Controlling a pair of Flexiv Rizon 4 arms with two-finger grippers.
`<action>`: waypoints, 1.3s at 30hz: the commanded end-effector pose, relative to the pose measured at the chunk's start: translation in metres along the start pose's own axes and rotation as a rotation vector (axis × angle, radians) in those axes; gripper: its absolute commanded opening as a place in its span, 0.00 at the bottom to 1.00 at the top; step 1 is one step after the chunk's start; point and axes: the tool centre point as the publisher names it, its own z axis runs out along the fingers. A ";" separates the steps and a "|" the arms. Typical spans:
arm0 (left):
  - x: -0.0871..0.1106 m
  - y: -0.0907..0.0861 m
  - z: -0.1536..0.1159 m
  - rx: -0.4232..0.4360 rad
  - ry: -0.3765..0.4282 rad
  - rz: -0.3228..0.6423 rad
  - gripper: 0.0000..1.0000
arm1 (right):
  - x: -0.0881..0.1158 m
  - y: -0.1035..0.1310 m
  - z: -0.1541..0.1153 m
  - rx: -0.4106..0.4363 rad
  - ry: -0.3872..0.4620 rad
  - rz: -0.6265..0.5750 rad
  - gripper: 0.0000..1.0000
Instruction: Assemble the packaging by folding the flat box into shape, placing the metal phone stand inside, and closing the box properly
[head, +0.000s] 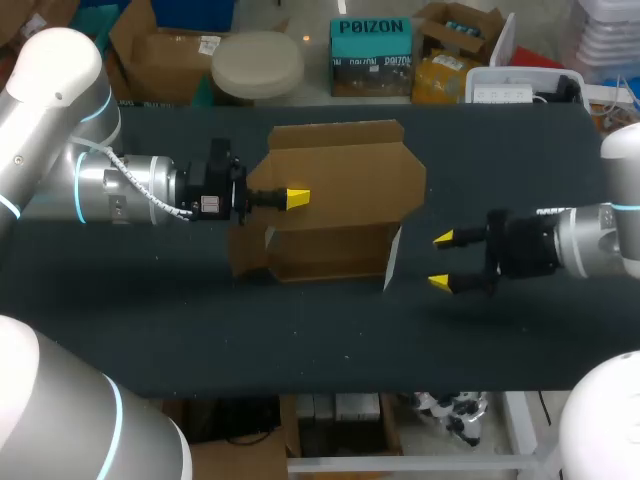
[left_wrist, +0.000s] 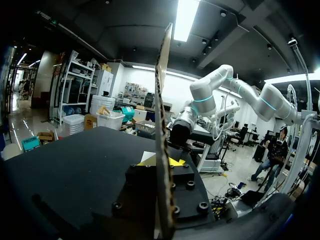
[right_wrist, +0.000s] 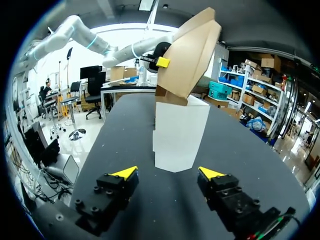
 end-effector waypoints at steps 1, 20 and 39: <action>-0.001 0.002 0.001 -0.003 -0.001 -0.001 0.00 | 0.001 -0.001 -0.015 0.005 0.029 -0.002 0.82; -0.001 0.002 0.001 -0.003 -0.001 -0.001 0.00 | -0.015 0.012 0.022 -0.024 0.077 -0.099 0.76; -0.001 0.002 0.001 -0.003 -0.001 -0.001 0.00 | -0.013 0.024 0.056 -0.035 0.040 -0.083 0.54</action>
